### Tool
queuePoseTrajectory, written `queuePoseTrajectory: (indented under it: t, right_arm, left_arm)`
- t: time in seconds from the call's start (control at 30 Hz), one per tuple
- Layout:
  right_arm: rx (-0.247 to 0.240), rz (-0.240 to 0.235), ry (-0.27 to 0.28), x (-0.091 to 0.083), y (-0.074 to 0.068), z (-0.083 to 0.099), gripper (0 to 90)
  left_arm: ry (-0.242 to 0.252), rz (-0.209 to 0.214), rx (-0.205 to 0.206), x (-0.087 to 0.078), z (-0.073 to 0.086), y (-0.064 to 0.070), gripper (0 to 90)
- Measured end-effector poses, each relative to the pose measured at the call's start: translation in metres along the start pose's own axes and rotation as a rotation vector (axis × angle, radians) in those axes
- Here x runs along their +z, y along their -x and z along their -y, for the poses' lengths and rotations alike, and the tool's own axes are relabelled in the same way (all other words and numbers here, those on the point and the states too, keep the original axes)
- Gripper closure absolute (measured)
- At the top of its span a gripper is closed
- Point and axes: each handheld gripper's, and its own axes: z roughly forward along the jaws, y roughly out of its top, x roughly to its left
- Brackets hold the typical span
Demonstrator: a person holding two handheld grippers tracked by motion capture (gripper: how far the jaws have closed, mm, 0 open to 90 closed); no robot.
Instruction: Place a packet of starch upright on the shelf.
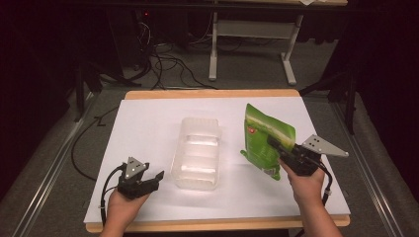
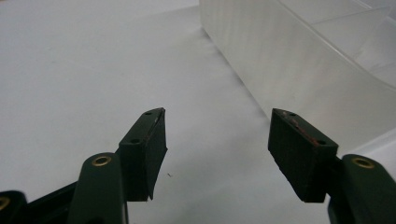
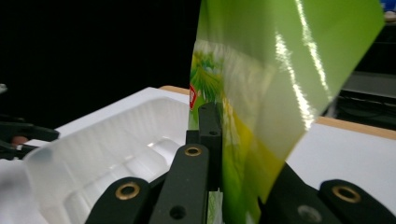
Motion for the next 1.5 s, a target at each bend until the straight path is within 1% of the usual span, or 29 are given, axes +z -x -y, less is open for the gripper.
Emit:
queuePoseTrajectory:
  t: [0.03,0.07,0.1,0.13,0.23,0.27,0.37,0.4,0.43,0.5,0.53,0.57,0.63,0.7,0.77,0.8,0.83,0.9,0.93,0.97,1.0,1.03,1.4,1.5]
  right_arm:
    - [0.011,-0.027,0.006,0.006,-0.004,-0.002,90.0]
    - [0.011,-0.027,0.006,0.006,-0.004,-0.002,90.0]
    - [0.009,-0.043,0.012,0.009,-0.006,-0.003,90.0]
    - [0.008,-0.048,0.012,0.013,-0.009,-0.004,90.0]
    - [-0.004,-0.084,0.015,0.027,-0.019,-0.008,90.0]
    - [-0.004,-0.084,0.015,0.027,-0.019,-0.008,90.0]
    - [-0.002,-0.112,0.02,0.038,-0.027,-0.012,90.0]
    - [-0.002,-0.112,0.02,0.038,-0.027,-0.012,90.0]
    - [-0.004,-0.128,0.026,0.043,-0.031,-0.015,90.0]
    - [-0.004,-0.136,0.027,0.045,-0.033,-0.016,90.0]
    - [-0.006,-0.142,0.027,0.047,-0.035,-0.017,90.0]
    - [-0.009,-0.15,0.029,0.05,-0.037,-0.018,90.0]
    - [-0.019,-0.174,0.032,0.057,-0.043,-0.021,90.0]
    - [-0.021,-0.181,0.031,0.059,-0.046,-0.021,90.0]
    - [-0.029,-0.201,0.033,0.067,-0.051,-0.023,90.0]
    - [-0.029,-0.201,0.033,0.067,-0.051,-0.023,90.0]
    - [-0.031,-0.216,0.036,0.072,-0.055,-0.024,90.0]
    - [-0.033,-0.228,0.038,0.077,-0.059,-0.025,90.0]
    - [-0.033,-0.228,0.038,0.077,-0.059,-0.025,90.0]
    - [-0.031,-0.235,0.038,0.079,-0.06,-0.026,90.0]
    - [-0.034,-0.252,0.038,0.084,-0.064,-0.026,90.0]
    - [-0.034,-0.252,0.038,0.084,-0.064,-0.026,90.0]
    - [-0.042,-0.327,0.022,0.108,-0.084,-0.024,90.0]
    - [-0.043,-0.348,0.016,0.113,-0.087,-0.024,90.0]
  left_arm:
    - [-0.001,0.0,-0.001,0.0,0.0,-0.001,37.6]
    - [-0.001,0.0,-0.001,0.0,0.0,-0.001,37.6]
    - [0.001,0.001,-0.001,-0.001,0.0,-0.001,37.6]
    - [0.002,0.0,-0.002,-0.001,0.0,-0.001,37.6]
    - [0.0,0.0,-0.002,-0.001,0.0,-0.001,37.6]
    - [0.0,0.0,-0.003,-0.001,0.0,-0.001,37.6]
    - [0.0,0.0,-0.002,-0.001,0.0,-0.001,37.6]
    - [0.0,0.0,-0.002,-0.001,0.0,-0.001,37.6]
    - [0.0,0.0,-0.002,-0.001,0.0,-0.001,37.6]
    - [0.001,0.001,-0.003,-0.001,0.0,-0.002,37.6]
    - [0.003,-0.003,0.0,-0.001,0.0,-0.002,37.5]
    - [0.003,0.001,-0.003,-0.001,0.0,-0.002,37.6]
    - [0.005,0.0,-0.004,-0.002,0.0,-0.002,37.6]
    - [0.005,0.0,-0.004,-0.002,0.0,-0.002,37.6]
    - [0.005,0.0,-0.004,-0.002,0.0,-0.002,37.6]
    - [0.005,0.0,-0.004,-0.002,0.0,-0.002,37.6]
    - [0.006,0.0,-0.004,-0.002,0.0,-0.002,37.6]
    - [0.008,-0.001,-0.005,-0.002,0.001,-0.002,37.5]
    - [0.007,-0.001,-0.004,-0.002,0.001,-0.002,37.5]
    - [0.006,-0.001,-0.004,-0.002,0.001,-0.002,37.6]
    - [0.005,0.0,-0.005,-0.002,0.0,-0.003,37.6]
    - [0.006,0.0,-0.005,-0.002,0.0,-0.003,37.6]
    - [0.007,0.003,-0.004,-0.003,0.0,-0.003,37.6]
    - [0.008,0.003,-0.004,-0.003,0.0,-0.004,37.5]
